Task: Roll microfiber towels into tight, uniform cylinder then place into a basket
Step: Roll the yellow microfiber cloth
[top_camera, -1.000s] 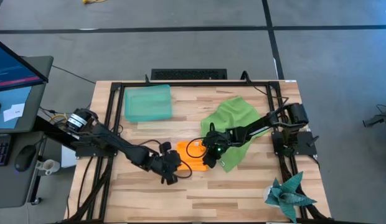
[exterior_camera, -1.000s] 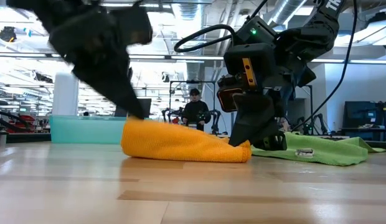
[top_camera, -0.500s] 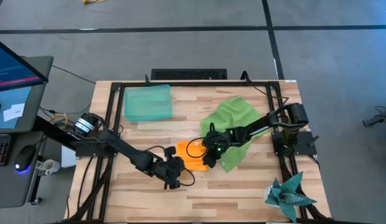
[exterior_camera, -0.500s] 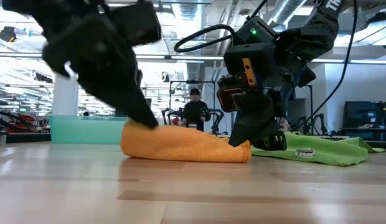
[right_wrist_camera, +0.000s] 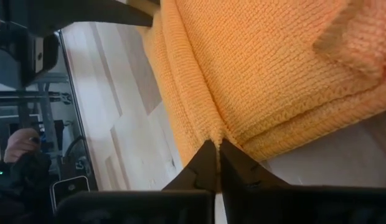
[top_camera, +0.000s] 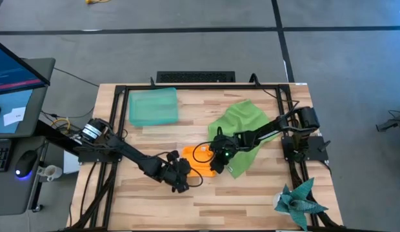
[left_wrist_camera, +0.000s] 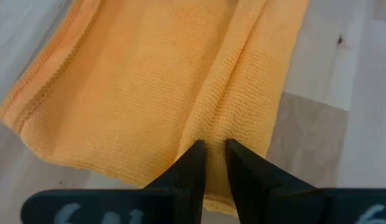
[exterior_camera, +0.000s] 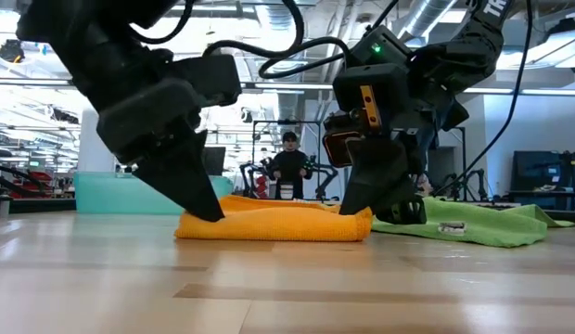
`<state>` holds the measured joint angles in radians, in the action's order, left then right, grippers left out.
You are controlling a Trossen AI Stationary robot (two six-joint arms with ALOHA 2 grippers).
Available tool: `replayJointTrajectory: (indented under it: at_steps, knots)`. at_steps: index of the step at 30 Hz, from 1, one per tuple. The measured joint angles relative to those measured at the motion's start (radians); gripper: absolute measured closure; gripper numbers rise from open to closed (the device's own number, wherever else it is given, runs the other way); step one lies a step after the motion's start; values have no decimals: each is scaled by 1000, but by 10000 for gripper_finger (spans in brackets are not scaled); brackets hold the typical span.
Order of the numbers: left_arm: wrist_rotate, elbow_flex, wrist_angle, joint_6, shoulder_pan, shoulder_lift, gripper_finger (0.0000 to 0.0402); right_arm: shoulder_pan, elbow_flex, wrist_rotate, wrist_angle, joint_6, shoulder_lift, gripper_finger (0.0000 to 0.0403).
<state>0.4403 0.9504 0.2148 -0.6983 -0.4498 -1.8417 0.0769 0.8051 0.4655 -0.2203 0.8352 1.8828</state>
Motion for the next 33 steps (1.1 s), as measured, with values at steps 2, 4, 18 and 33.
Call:
replayJointTrajectory:
  at_steps: [2, 4, 18, 33]
  knots:
    - [-5, 0, -3, -1, 0, -3, 343, 0, 0, 0, 2, -5, 0, 357]
    - [-16, 1, 0, -5, 2, -8, 343, 0, 0, 0, 1, -6, 0, 336]
    - [-35, -1, 9, -26, 3, -11, 343, -20, -4, 78, 17, -30, -30, 237]
    - [-36, -3, 5, -67, 3, -13, 343, 89, -3, -127, 118, -305, -292, 244]
